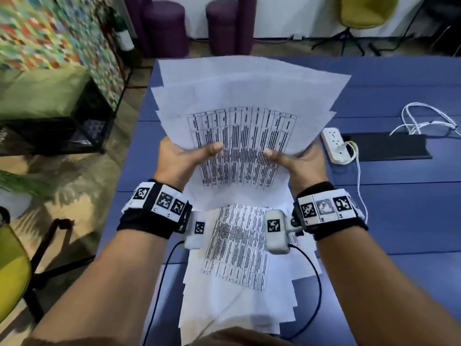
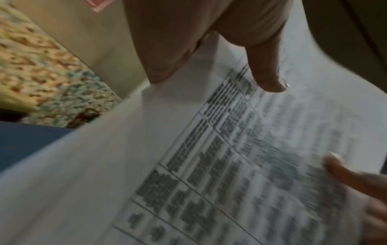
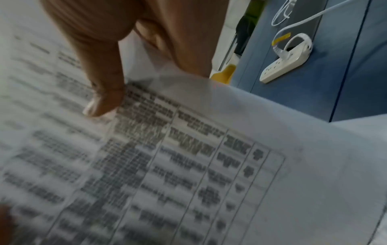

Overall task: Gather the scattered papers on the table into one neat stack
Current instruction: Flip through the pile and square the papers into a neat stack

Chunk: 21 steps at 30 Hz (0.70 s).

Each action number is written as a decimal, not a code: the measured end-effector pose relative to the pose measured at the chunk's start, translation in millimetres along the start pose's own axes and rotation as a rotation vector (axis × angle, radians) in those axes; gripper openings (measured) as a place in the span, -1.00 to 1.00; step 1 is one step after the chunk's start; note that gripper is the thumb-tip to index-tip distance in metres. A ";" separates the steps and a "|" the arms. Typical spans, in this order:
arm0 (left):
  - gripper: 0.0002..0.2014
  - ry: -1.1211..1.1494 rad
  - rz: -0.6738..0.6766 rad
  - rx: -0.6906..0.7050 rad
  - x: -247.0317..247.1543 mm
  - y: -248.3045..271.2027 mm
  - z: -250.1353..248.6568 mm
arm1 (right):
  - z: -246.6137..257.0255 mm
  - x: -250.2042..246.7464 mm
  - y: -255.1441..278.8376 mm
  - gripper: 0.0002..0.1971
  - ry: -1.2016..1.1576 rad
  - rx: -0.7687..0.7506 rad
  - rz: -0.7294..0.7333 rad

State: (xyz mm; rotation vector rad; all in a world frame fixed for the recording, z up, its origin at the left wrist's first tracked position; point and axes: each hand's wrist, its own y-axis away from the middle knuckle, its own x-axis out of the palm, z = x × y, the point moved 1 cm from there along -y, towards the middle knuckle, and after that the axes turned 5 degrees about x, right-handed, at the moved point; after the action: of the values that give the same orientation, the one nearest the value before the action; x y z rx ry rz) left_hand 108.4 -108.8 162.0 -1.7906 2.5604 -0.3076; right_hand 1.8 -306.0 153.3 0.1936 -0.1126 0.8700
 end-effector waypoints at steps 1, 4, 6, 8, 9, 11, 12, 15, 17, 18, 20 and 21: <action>-0.73 0.024 -0.005 0.012 -3.9 -2.5 2.7 | -1.7 -3.0 -2.2 -0.41 -0.017 0.007 -0.001; -0.53 -0.004 0.032 0.020 -1.9 -0.6 -4.0 | -4.0 -4.5 -3.4 -0.19 0.064 0.040 0.009; -0.57 -0.014 0.061 0.019 -0.4 -0.9 -4.1 | -4.3 -6.8 -6.4 -0.33 0.088 0.043 0.015; -0.53 -0.007 0.019 0.026 -1.5 -2.3 -5.7 | 0.5 -8.2 -8.1 -0.53 0.045 0.011 0.038; -0.48 -0.012 0.014 0.031 -2.2 -3.5 -4.3 | 3.2 -8.1 -8.5 -0.57 0.038 0.000 0.047; -0.40 -0.026 0.037 0.021 -0.8 -4.3 0.0 | 3.8 -6.8 -7.8 -0.66 0.068 -0.002 0.083; -0.36 -0.029 0.038 0.017 0.4 -4.4 1.4 | 1.8 -7.1 -8.1 -0.62 0.071 0.006 0.095; -0.30 0.001 0.010 0.020 1.0 -3.8 7.9 | -4.2 -8.4 -10.0 -0.30 0.061 0.069 0.062; -0.31 0.001 0.017 0.020 3.1 -1.3 11.6 | -9.4 -8.2 -10.6 -0.31 0.138 0.087 0.016; -0.30 0.000 0.015 0.023 4.1 -1.5 14.1 | -9.4 -5.9 -8.9 -0.37 0.168 0.110 -0.013; -0.22 0.019 -0.005 0.003 4.8 -3.3 18.0 | -7.3 1.3 -5.4 -0.49 0.160 0.071 -0.011; -0.17 0.032 -0.014 -0.007 3.1 -4.8 18.9 | -5.7 3.5 -4.0 -0.54 0.151 0.046 -0.004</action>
State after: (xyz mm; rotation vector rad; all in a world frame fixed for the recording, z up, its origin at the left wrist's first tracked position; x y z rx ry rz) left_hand 113.9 -116.2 144.5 -1.8215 2.5738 -0.3308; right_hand 7.2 -304.7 147.8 0.1706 0.0488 0.8807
